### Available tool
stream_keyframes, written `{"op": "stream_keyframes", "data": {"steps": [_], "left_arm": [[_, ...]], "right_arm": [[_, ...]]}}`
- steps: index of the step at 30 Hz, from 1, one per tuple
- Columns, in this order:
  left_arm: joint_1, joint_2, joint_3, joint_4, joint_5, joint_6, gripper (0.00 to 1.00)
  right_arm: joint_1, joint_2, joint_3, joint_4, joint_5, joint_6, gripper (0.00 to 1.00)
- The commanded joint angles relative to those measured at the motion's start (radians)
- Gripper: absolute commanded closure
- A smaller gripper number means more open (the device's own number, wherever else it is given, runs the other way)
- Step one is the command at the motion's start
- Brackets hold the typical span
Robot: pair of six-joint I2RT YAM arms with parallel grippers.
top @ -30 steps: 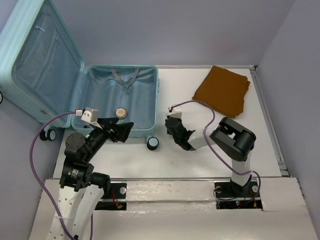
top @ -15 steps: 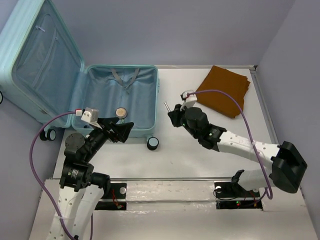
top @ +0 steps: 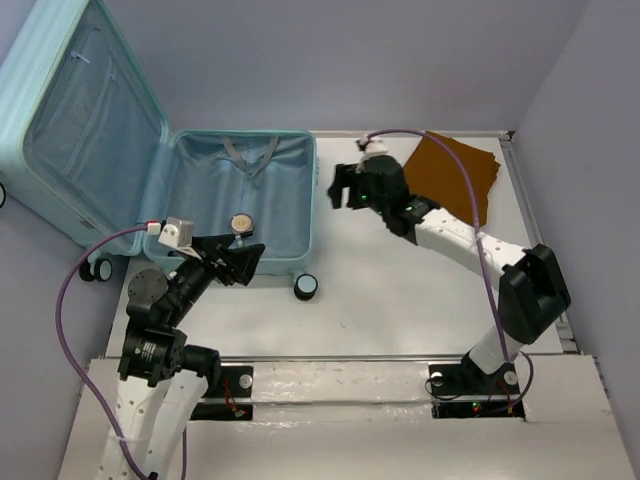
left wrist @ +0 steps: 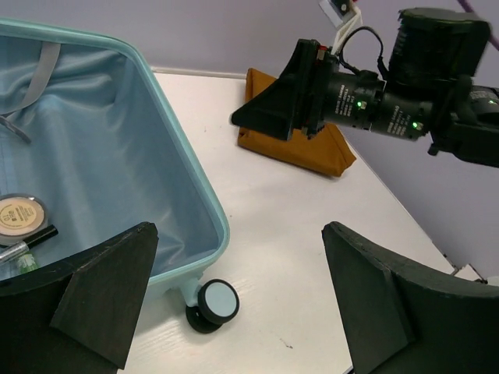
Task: Pack the luggage
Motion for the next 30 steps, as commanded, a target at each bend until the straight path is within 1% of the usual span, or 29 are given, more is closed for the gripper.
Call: {"op": "stream_keyframes", "data": {"steps": [1,2,3,4,5,6,8,10,12,13,15,17,18,19,20,21,23,24,25,26,27,30], "left_arm": [[-0.008,-0.025,-0.005,0.035,-0.006,0.001,0.01],[-0.011,-0.03,-0.005,0.035,-0.007,0.002,0.01],[-0.019,-0.034,-0.005,0.034,-0.01,0.002,0.01],[-0.022,-0.036,-0.003,0.032,-0.01,0.002,0.01],[-0.025,-0.039,-0.003,0.031,-0.013,0.001,0.01],[-0.028,-0.041,-0.003,0.029,-0.018,0.004,0.01],[-0.033,-0.042,-0.001,0.028,-0.023,0.002,0.01],[-0.034,-0.042,-0.003,0.028,-0.026,0.004,0.01],[-0.04,-0.038,-0.003,0.028,-0.027,0.004,0.01],[-0.042,-0.036,-0.003,0.029,-0.027,0.004,0.01],[-0.045,-0.034,-0.003,0.029,-0.026,0.004,0.01],[-0.045,-0.033,-0.003,0.029,-0.027,0.004,0.01],[-0.048,-0.031,-0.005,0.029,-0.027,0.004,0.01],[-0.048,-0.03,-0.003,0.029,-0.029,0.002,0.01],[-0.048,-0.03,-0.005,0.029,-0.027,0.002,0.01],[-0.048,-0.027,-0.003,0.029,-0.026,0.004,0.01],[-0.048,-0.022,-0.003,0.032,-0.018,0.004,0.01],[-0.048,-0.018,-0.008,0.049,0.017,0.004,0.01],[-0.048,-0.013,-0.009,0.06,0.038,0.004,0.01],[-0.048,-0.007,-0.009,0.07,0.071,-0.001,0.01],[-0.048,0.005,-0.008,0.074,0.08,-0.004,0.01],[-0.048,0.025,0.0,0.098,0.134,-0.016,0.01]], "right_arm": [[-0.261,-0.039,-0.07,-0.146,0.141,-0.015,0.29],[-0.29,-0.015,-0.061,-0.174,0.158,-0.015,0.31],[-0.328,0.009,-0.033,-0.203,0.176,-0.058,0.33],[-0.341,0.04,-0.007,-0.273,0.2,-0.081,0.33],[-0.35,0.072,0.022,-0.31,0.263,-0.101,0.33],[-0.37,0.145,0.088,-0.35,0.286,-0.135,0.32],[-0.391,0.213,0.146,-0.433,0.326,-0.173,0.31],[-0.402,0.297,0.214,-0.447,0.31,-0.216,0.29],[-0.416,0.369,0.292,-0.529,0.307,-0.256,0.29],[-0.416,0.441,0.371,-0.595,0.296,-0.259,0.29],[-0.416,0.489,0.407,-0.608,0.281,-0.274,0.3],[-0.416,0.555,0.447,-0.623,0.287,-0.278,0.34],[-0.416,0.574,0.459,-0.634,0.288,-0.282,0.44],[-0.416,0.594,0.47,-0.648,0.291,-0.279,0.5],[-0.416,0.609,0.472,-0.665,0.282,-0.262,0.58],[-0.416,0.603,0.461,-0.666,0.261,-0.253,0.7],[-0.416,0.574,0.421,-0.65,0.219,-0.223,0.77],[-0.398,0.522,0.351,-0.631,0.186,-0.2,0.8],[-0.386,0.493,0.313,-0.593,0.173,-0.187,0.81],[-0.373,0.43,0.271,-0.576,0.143,-0.161,0.81],[-0.346,0.396,0.186,-0.556,0.121,-0.146,0.82],[-0.3,0.292,0.041,-0.476,0.067,-0.092,0.82]]}}
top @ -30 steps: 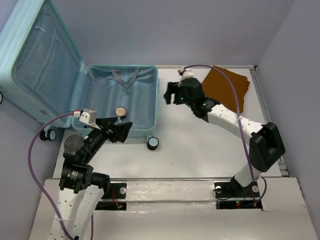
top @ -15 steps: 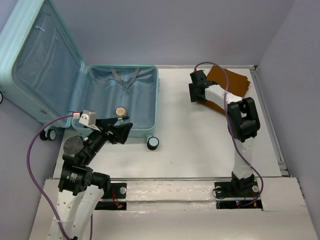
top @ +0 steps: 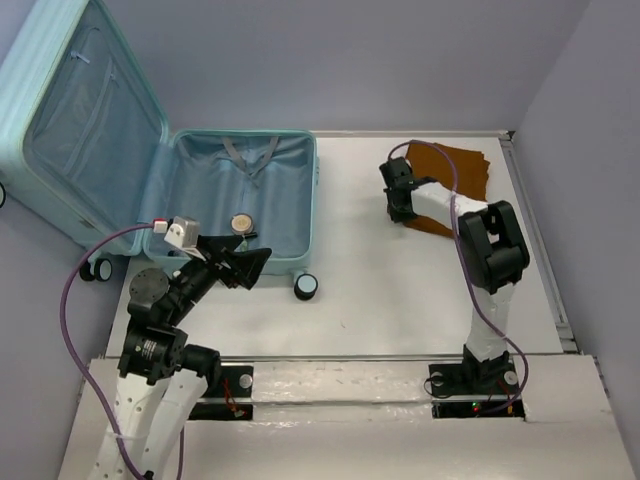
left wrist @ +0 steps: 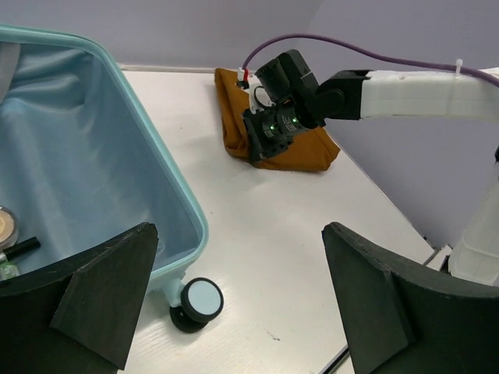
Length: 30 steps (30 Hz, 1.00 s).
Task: Pack the luggage
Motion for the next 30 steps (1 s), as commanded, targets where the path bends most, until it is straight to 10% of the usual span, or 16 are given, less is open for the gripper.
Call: {"op": "stream_keyframes", "data": {"steps": [1,6,9,12,21,26,30], "left_arm": [[-0.006,0.046,0.003,0.101,0.14,-0.03,0.01],[-0.007,0.074,0.025,0.182,0.214,-0.088,0.01],[-0.009,0.116,0.048,0.184,0.214,-0.125,0.01],[-0.023,0.162,0.065,0.193,0.23,-0.163,0.19],[-0.35,0.384,0.143,0.224,-0.122,-0.196,0.37],[-0.738,0.707,0.314,0.147,-0.598,-0.145,0.23],[-0.754,1.019,0.402,0.129,-0.652,-0.146,0.11]], "right_arm": [[0.116,-0.209,-0.259,0.069,-0.159,0.157,0.81],[0.197,-0.449,-0.53,0.201,-0.226,0.295,0.76],[0.208,-0.566,-0.611,0.235,-0.236,0.332,0.28],[0.208,-0.682,-0.62,0.235,-0.237,0.322,0.09],[0.032,-1.056,-0.614,0.226,-0.222,0.312,0.0],[-0.077,-1.158,-0.636,0.213,-0.173,0.3,0.0],[-0.155,-1.258,-0.668,0.213,-0.266,0.34,0.0]]}}
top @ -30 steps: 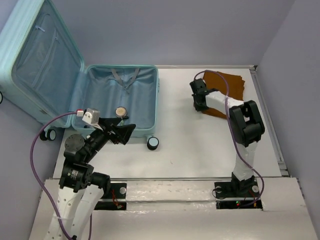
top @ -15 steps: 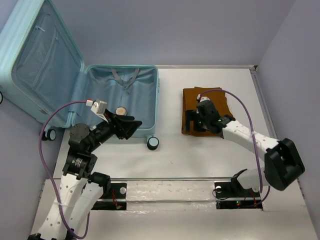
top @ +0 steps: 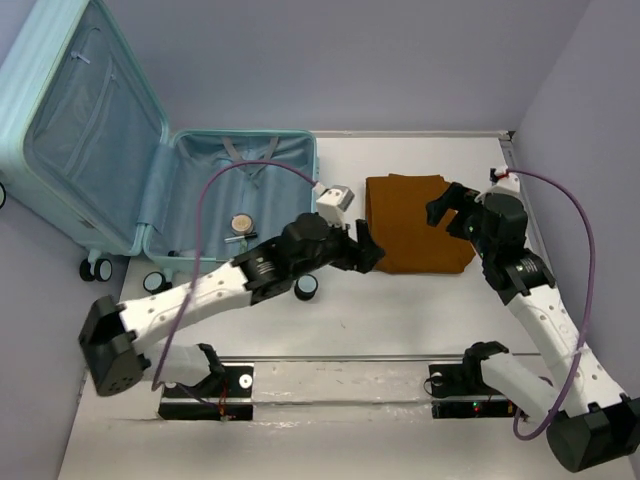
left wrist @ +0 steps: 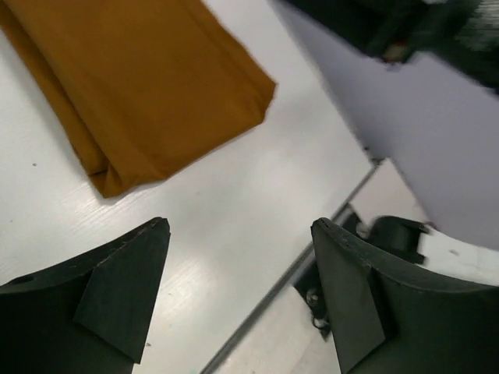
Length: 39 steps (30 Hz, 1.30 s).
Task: Pack the luggage
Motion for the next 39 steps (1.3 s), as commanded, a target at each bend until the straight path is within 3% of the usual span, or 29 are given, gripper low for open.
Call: {"op": "stream_keyframes", "data": {"steps": [1,5,11,21,25,27,30,32,33,35,39], "left_arm": [[-0.012,0.247,0.08,-0.034,-0.246,0.022,0.09],[-0.012,0.45,0.213,-0.081,-0.299,0.026,0.06],[0.001,0.668,0.316,-0.08,-0.302,-0.001,0.04],[0.119,0.907,0.434,-0.008,-0.056,-0.03,0.04],[0.13,0.966,0.448,0.018,-0.008,-0.04,0.08],[0.135,0.97,0.437,0.03,0.029,-0.049,0.15],[0.15,0.964,0.394,0.073,0.05,-0.053,0.49],[0.167,0.951,0.35,0.093,0.069,-0.053,0.63],[0.176,0.943,0.333,0.11,0.072,-0.053,0.74],[0.202,0.903,0.278,0.13,0.073,-0.046,0.84],[0.245,0.86,0.21,0.13,0.073,0.002,0.93]], "right_arm": [[-0.067,-0.11,-0.039,0.02,-0.067,0.046,0.0],[-0.067,-0.222,-0.058,0.015,-0.053,0.054,0.0],[-0.067,-0.251,-0.06,-0.001,-0.088,0.043,0.0],[-0.067,-0.228,-0.121,0.014,-0.13,0.017,0.0],[-0.067,-0.172,-0.146,0.054,-0.11,0.008,0.0],[-0.076,-0.136,-0.151,0.066,-0.099,0.003,0.0],[-0.105,-0.066,-0.137,0.086,-0.056,-0.012,0.0],[-0.182,-0.009,-0.117,0.097,-0.079,-0.02,0.0],[-0.215,0.009,-0.114,0.107,-0.117,-0.02,0.0],[-0.332,0.086,-0.109,0.138,-0.204,-0.006,0.0],[-0.461,0.294,-0.088,0.193,-0.292,-0.014,0.0]]}}
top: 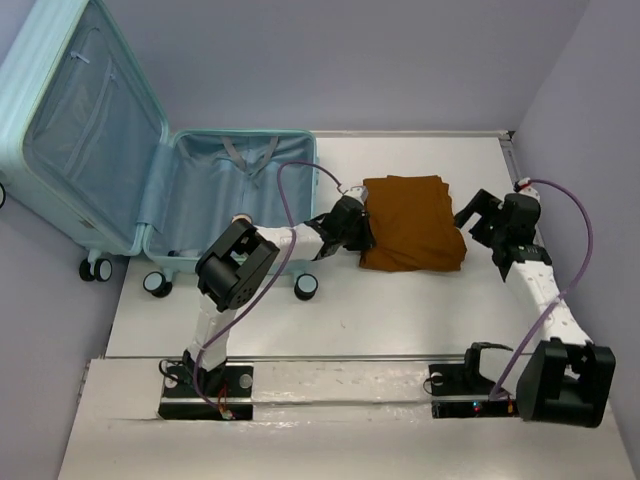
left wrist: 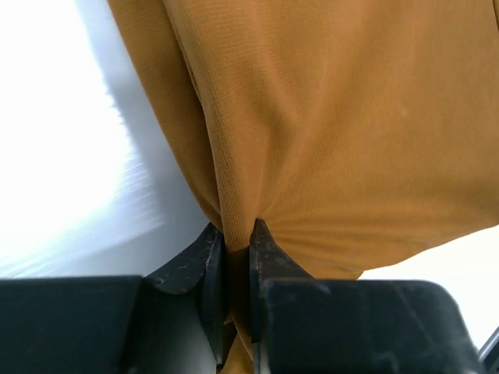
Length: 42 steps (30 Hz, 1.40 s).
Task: Pack the luggage
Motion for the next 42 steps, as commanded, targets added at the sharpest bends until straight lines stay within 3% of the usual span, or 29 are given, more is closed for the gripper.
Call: {"op": "stream_keyframes", "data": {"steps": [1,8,14,20,23,27,33,35,42], "left_arm": [[0.049,-0.046,-0.083,-0.085,-0.001,0.08,0.94],[0.054,-0.019,-0.066,-0.108,0.048,0.153,0.94],[0.057,-0.031,-0.08,-0.105,0.05,0.179,0.94],[0.055,-0.037,-0.091,-0.093,0.065,0.182,0.94],[0.057,-0.042,-0.095,-0.093,0.067,0.182,0.94],[0.058,-0.062,-0.118,-0.085,0.065,0.182,0.94],[0.06,-0.068,-0.14,-0.082,0.06,0.189,0.94],[0.06,-0.068,-0.142,-0.08,0.062,0.19,0.94],[0.06,-0.062,-0.132,-0.084,0.068,0.198,0.94]], "right_arm": [[-0.108,0.197,0.058,0.111,-0.156,-0.012,0.0],[-0.108,0.51,0.117,0.252,-0.455,0.03,0.0],[-0.108,0.697,0.149,0.363,-0.559,0.089,0.0],[-0.108,0.848,0.172,0.406,-0.569,0.125,0.01],[-0.108,0.842,0.174,0.394,-0.549,0.13,0.0],[-0.108,0.698,0.179,0.294,-0.309,0.074,0.0],[-0.108,0.677,0.223,0.217,-0.118,0.062,0.0],[-0.108,0.708,0.259,0.179,-0.121,0.041,0.0],[-0.045,0.862,0.333,0.157,-0.476,0.027,0.0]]}}
